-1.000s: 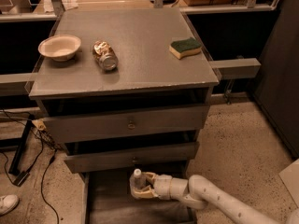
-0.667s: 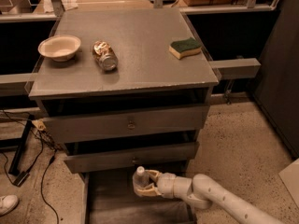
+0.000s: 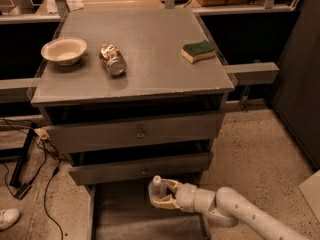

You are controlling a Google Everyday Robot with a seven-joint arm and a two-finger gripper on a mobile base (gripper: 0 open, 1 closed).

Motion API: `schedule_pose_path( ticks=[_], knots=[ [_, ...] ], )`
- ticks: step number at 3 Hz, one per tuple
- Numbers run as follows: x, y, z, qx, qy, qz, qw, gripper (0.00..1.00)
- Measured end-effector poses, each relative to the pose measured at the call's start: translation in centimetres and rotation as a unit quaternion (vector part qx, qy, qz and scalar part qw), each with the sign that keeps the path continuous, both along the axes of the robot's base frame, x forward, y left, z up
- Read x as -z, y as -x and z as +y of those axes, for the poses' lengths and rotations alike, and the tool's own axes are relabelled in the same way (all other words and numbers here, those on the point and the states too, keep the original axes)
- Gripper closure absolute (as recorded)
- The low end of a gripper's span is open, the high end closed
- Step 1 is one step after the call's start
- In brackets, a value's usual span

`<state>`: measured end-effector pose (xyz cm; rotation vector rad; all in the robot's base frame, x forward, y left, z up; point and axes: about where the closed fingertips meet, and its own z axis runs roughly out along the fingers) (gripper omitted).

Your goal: Pick blue plastic bottle from bottom drawer and place on counter

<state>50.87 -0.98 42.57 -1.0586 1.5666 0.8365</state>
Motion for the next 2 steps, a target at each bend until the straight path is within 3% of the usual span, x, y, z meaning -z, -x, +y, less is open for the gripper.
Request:
schedule_pose_path(
  ticks=[1,2],
  knots=[
    [-1.2,-1.3,-0.2,0.003,-0.003,-0.009,1.0000,1.00],
    [-5.8,-2.5,-2.6,0.027,0.008,-0.042,0.9987,1.00]
  ],
)
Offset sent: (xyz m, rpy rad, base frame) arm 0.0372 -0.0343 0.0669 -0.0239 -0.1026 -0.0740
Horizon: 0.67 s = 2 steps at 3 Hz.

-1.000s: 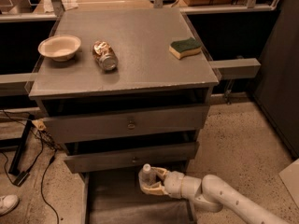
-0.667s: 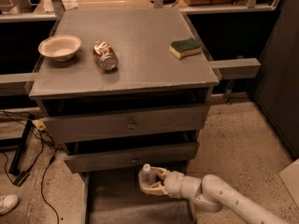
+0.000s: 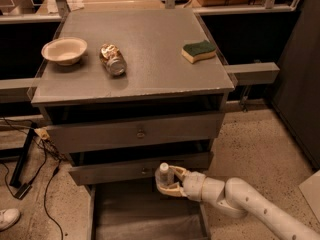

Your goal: Pick blue plastic bottle from bottom drawer and place on counter

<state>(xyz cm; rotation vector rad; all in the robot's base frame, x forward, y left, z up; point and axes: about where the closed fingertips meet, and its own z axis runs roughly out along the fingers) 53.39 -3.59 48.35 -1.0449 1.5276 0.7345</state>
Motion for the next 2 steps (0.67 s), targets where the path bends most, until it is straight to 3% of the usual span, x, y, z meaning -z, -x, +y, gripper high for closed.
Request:
schedule_pose_path(
  ticks=[2],
  knots=[
    [-1.7,-0.6,0.0,-0.007,0.005,0.006,0.9999,1.00]
  ],
)
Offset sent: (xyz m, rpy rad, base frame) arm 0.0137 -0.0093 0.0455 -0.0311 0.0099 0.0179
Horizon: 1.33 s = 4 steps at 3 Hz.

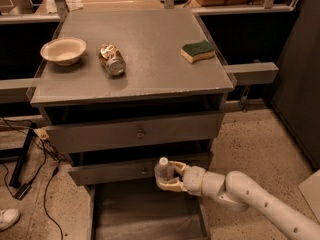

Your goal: Pick blue plastic bottle from bottom drawer and place on counter

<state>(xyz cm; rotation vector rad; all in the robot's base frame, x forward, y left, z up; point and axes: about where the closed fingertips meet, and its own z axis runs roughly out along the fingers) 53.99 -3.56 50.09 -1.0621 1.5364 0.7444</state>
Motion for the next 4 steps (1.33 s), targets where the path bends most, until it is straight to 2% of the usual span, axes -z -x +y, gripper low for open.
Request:
schedule_pose_path(
  ticks=[1,3,4],
  knots=[
    [-2.7,-0.2,-0.6,0.001,0.011,-0.009,0.9999,1.00],
    [-8.6,-0.6,-2.3,0.016,0.036,-0.051,0.9979,1.00],
    [-9.4,-0.8,-2.3,0.012,0.029,-0.053,0.9981,1.00]
  ],
)
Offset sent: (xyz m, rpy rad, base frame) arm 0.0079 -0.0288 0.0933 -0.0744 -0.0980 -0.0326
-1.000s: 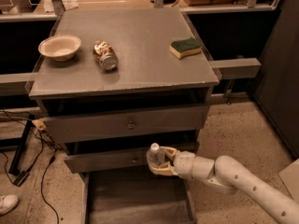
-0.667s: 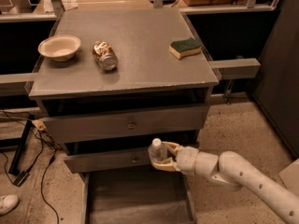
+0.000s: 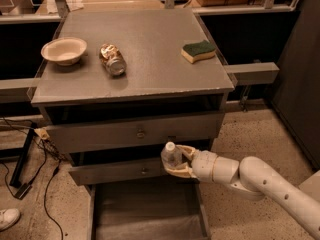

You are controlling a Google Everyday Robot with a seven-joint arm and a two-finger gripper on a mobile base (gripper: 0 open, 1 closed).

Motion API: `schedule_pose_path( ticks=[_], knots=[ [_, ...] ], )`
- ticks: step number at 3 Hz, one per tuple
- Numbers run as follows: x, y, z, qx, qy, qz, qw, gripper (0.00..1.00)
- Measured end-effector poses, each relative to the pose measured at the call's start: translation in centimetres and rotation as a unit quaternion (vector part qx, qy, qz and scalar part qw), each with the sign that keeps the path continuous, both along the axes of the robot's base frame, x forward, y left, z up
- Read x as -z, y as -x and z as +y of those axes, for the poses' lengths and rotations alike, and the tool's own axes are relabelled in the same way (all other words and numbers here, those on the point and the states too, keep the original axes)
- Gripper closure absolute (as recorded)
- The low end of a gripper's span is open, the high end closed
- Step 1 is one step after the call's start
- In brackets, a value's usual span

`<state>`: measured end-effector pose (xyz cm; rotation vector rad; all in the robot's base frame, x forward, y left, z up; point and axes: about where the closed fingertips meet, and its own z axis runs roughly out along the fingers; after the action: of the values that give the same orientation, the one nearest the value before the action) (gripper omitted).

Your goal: Pick blue plastic bottle from bottom drawer and place on counter

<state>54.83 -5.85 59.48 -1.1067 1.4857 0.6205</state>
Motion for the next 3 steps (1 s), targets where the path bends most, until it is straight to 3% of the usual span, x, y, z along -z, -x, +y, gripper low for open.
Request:
schedule_pose_path(
  ticks=[1,2,3],
  knots=[
    [-2.3,0.0,-0.5,-0.005,0.001,-0.005,1.0000,1.00],
    [-7.6,0.1,-1.8,-0.008,0.015,-0.024,0.9996,1.00],
    [-7.7,0.1,-1.7,-0.009,0.016,-0.025,0.9995,1.00]
  ],
)
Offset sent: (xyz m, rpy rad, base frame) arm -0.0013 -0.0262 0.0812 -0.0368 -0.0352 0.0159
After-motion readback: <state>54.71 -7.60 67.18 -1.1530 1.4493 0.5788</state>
